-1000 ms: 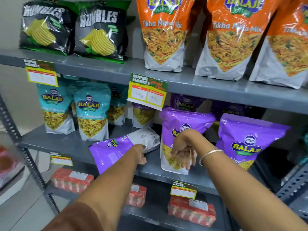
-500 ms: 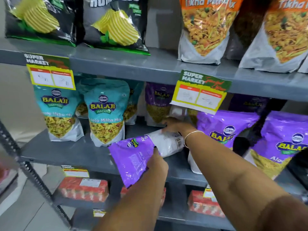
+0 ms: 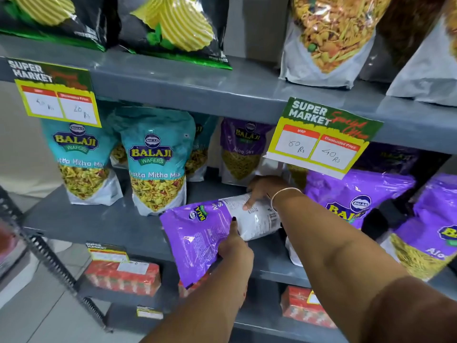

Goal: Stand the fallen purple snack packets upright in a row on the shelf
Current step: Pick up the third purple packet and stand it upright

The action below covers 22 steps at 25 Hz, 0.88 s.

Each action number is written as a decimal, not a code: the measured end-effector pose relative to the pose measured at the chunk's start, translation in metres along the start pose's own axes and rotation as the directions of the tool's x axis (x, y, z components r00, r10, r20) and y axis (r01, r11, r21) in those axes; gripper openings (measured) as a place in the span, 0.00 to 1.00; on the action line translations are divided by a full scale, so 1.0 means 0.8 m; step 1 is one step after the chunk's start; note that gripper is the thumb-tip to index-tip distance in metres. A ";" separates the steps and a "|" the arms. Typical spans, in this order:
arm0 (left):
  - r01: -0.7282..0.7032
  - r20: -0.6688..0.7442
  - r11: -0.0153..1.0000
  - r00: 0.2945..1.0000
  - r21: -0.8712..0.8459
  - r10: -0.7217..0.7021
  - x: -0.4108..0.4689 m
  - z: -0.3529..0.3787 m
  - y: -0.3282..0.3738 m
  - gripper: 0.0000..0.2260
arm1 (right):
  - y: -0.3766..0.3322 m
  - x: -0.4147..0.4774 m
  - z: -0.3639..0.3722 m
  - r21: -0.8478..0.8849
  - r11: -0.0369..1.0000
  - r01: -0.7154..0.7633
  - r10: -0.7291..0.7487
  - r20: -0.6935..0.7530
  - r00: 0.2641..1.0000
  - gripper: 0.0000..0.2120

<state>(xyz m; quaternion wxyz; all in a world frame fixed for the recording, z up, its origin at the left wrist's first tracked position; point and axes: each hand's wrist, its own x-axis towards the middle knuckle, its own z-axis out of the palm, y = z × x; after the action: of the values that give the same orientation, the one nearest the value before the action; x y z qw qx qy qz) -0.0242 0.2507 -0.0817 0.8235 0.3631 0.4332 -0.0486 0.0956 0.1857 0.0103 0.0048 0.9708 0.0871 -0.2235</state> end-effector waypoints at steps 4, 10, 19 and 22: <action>-0.028 -0.060 0.982 0.998 -0.186 0.017 -0.005 0.009 0.007 0.27 | -0.003 -0.005 -0.008 -0.033 0.998 -0.044 0.046 0.060 0.997 0.39; -0.344 -0.159 0.933 0.932 -0.106 0.325 -0.036 0.024 0.012 0.22 | 0.010 -0.034 -0.029 0.059 0.988 -0.146 0.143 0.049 0.989 0.36; -0.732 0.370 0.466 0.665 0.498 0.649 -0.008 0.008 0.130 0.24 | 0.013 -0.029 0.039 0.877 0.464 -0.125 -0.004 0.143 0.990 0.53; -0.740 0.543 0.320 0.659 0.592 0.520 0.001 0.010 0.152 0.25 | 0.000 -0.041 0.064 0.901 0.371 -0.223 -0.005 0.242 0.970 0.34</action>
<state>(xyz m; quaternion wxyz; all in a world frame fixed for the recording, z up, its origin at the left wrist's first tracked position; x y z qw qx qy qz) 0.0298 0.3346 -0.0115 0.5784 0.8103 0.0791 0.0510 0.0445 0.1778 -0.0218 -0.5128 0.7833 -0.1177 -0.3311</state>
